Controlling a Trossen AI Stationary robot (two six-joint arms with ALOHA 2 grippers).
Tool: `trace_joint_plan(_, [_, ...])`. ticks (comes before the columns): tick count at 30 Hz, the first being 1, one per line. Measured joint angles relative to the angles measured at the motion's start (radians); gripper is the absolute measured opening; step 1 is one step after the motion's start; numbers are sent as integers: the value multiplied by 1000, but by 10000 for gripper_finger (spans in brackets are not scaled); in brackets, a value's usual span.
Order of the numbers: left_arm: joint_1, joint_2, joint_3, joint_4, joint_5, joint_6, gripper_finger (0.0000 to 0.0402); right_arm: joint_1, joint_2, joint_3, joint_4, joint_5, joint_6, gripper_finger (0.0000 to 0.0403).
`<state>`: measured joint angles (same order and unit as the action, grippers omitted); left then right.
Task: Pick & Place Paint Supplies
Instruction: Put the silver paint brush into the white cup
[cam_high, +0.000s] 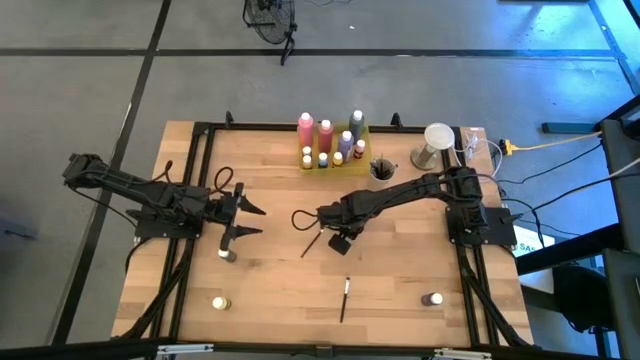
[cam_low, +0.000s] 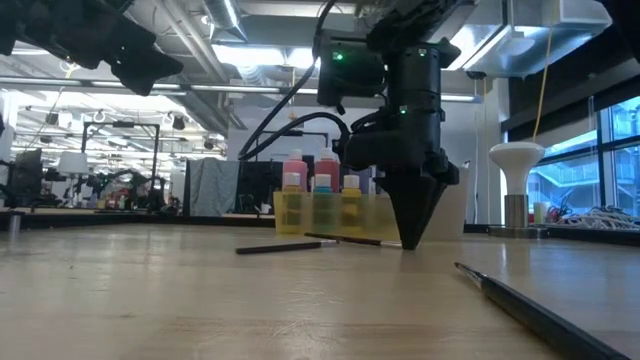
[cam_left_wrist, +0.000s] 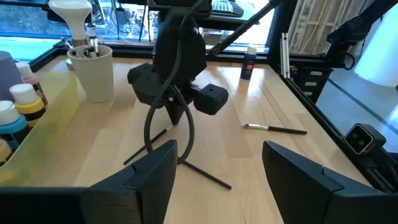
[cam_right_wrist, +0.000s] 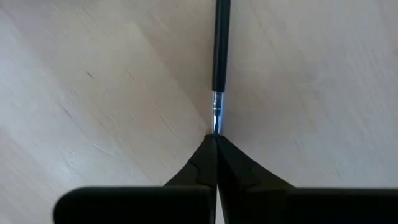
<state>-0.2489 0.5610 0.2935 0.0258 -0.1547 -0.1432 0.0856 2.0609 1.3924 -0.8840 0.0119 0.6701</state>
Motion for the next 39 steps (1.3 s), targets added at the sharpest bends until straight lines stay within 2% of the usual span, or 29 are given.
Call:
trace_joint_plan(3, [0,0,0,0,0,0,230,10,5,26,-119,15,3,1])
trace_joint_plan(9, [0,0,0,-5,3,0,232,36,3,163,-311,54,6,1])
trace_joint_plan(13, [0,0,0,-9,31,0,231,60,2,272,-426,67,6,0])
trace_joint_plan(19, [0,0,0,-9,76,0,232,75,2,401,-699,99,48,0])
trace_joint_plan(24, [0,0,0,-10,79,0,230,80,-21,451,-683,69,29,0])
trace_joint_plan(33, [0,0,0,-28,78,-5,231,80,-53,456,-686,64,-26,0])
trace_joint_plan(39, [0,0,0,-30,78,-11,232,61,-162,455,-687,90,-31,0])
